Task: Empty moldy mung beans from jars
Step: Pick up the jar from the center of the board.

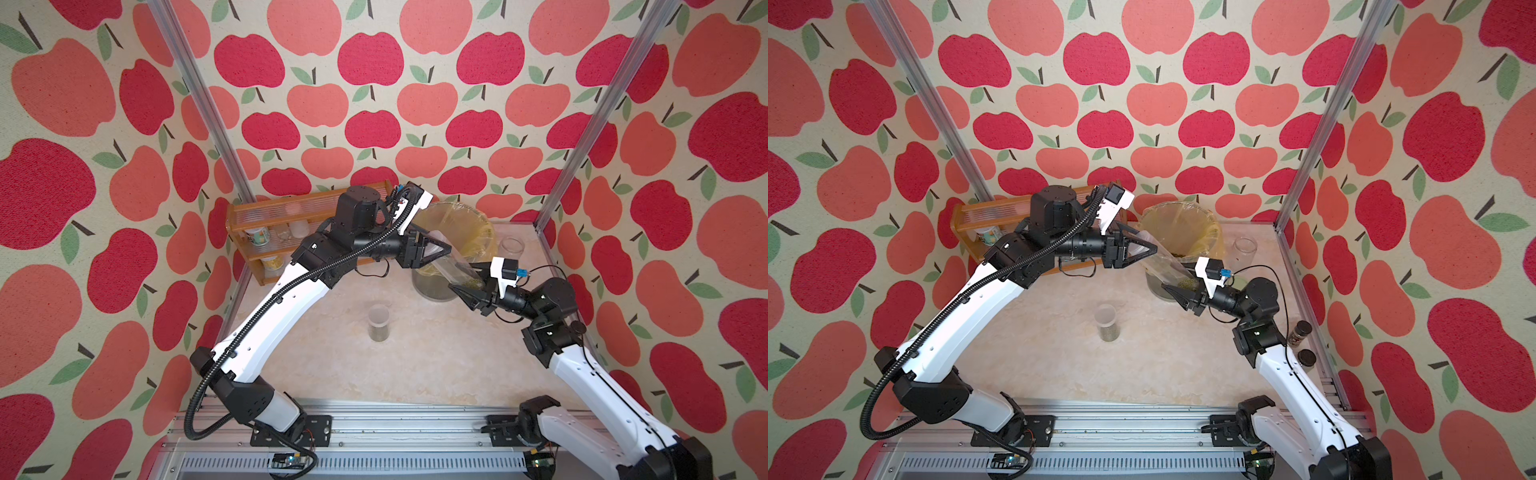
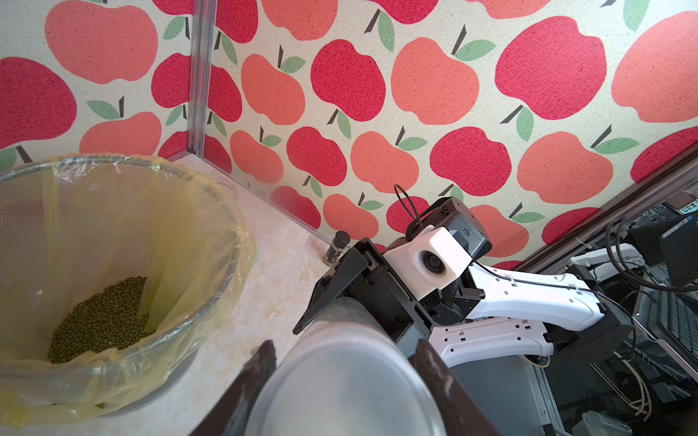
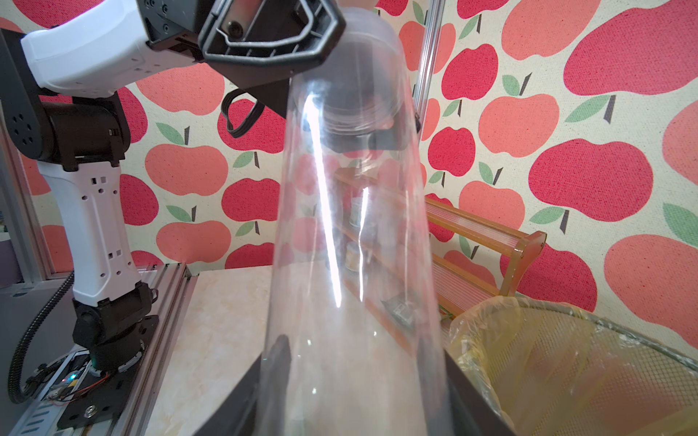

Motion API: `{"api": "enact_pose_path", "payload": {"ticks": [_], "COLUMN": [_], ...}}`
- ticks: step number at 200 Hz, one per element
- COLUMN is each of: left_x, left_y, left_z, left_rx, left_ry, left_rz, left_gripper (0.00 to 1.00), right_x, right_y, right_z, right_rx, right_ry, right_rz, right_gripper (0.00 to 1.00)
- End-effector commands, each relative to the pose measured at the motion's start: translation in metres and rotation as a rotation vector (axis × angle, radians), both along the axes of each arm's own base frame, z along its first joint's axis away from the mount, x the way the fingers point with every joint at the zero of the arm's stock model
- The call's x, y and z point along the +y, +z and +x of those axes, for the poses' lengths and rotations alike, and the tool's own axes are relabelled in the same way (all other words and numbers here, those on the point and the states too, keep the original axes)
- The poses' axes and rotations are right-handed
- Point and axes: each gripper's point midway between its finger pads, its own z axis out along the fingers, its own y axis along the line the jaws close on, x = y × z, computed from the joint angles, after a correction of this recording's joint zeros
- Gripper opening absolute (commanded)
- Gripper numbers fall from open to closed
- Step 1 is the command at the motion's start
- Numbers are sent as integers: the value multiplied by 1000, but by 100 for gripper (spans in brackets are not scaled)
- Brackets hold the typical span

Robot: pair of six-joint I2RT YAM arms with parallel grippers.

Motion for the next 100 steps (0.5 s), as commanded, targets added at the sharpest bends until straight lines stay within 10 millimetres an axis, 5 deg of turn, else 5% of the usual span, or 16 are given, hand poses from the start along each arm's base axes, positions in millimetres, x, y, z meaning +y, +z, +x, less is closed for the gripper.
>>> {"api": "enact_pose_path", "payload": {"ticks": [1,100], "left_x": [3,8], "left_y": [12,13], "left_z": [2,6], "left_rx": [-20,-27], "left_ry": [6,39], "left_rz": [-29,-53], "left_gripper": [33,66], "right_x": [-1,-4], "right_y": [11,15], "right_z": [2,6], "right_rx": [-9,29], "right_ry": [-15,-34], "right_rz": [41,81], "right_gripper": [53,49]}}
